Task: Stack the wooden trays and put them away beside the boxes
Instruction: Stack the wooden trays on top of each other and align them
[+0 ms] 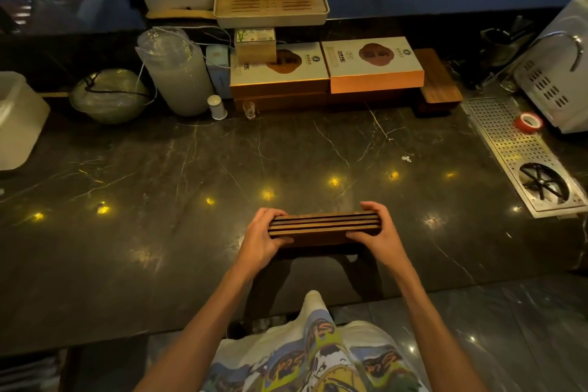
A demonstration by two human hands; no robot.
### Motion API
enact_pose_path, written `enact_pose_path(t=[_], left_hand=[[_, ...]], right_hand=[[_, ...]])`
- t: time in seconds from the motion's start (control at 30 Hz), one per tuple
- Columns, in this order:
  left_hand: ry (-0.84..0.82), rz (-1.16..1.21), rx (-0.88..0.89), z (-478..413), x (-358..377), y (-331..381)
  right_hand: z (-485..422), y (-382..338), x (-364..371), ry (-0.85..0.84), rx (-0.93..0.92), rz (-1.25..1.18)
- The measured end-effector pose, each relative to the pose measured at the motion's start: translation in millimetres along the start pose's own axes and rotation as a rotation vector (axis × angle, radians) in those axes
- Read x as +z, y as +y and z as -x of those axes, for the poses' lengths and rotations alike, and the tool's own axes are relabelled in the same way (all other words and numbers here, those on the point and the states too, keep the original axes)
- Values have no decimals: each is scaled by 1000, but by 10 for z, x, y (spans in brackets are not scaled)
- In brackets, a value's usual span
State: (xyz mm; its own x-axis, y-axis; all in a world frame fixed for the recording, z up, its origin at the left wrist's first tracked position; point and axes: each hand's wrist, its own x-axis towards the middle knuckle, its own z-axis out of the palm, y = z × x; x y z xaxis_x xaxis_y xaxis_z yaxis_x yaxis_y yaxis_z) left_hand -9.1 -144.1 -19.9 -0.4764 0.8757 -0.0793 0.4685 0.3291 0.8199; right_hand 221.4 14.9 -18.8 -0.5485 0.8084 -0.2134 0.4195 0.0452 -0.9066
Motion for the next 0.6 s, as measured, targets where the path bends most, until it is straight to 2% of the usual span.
enact_pose_path(t=[0.1, 0.17, 0.23, 0.27, 0.3, 0.37, 0.4, 0.5, 0.53, 0.6], left_hand=[[58, 33, -27, 32, 46, -11], [61, 50, -24, 50, 61, -32], [36, 53, -10, 58, 58, -55], [27, 53, -7, 56, 57, -65], [24, 54, -6, 51, 60, -71], [33, 54, -10, 43, 65, -78], [40, 52, -14, 39, 61, -76], [32, 56, -32, 25, 26, -99], [28, 59, -41, 30, 18, -100], [28, 56, -53, 32, 16, -90]], right_hand=[[49, 63, 45, 11, 7, -120], [43, 86, -33, -109, 43, -99], [42, 86, -192, -174, 111, -255], [58, 95, -259, -121, 154, -429], [70, 110, -274, 3, 174, -594], [91, 112, -113, 249, 204, -694], [102, 89, 15, 261, 222, -670], [110, 78, 196, 99, 295, -556], [83, 99, 141, 110, 304, -553], [45, 138, 45, 262, 261, -601]])
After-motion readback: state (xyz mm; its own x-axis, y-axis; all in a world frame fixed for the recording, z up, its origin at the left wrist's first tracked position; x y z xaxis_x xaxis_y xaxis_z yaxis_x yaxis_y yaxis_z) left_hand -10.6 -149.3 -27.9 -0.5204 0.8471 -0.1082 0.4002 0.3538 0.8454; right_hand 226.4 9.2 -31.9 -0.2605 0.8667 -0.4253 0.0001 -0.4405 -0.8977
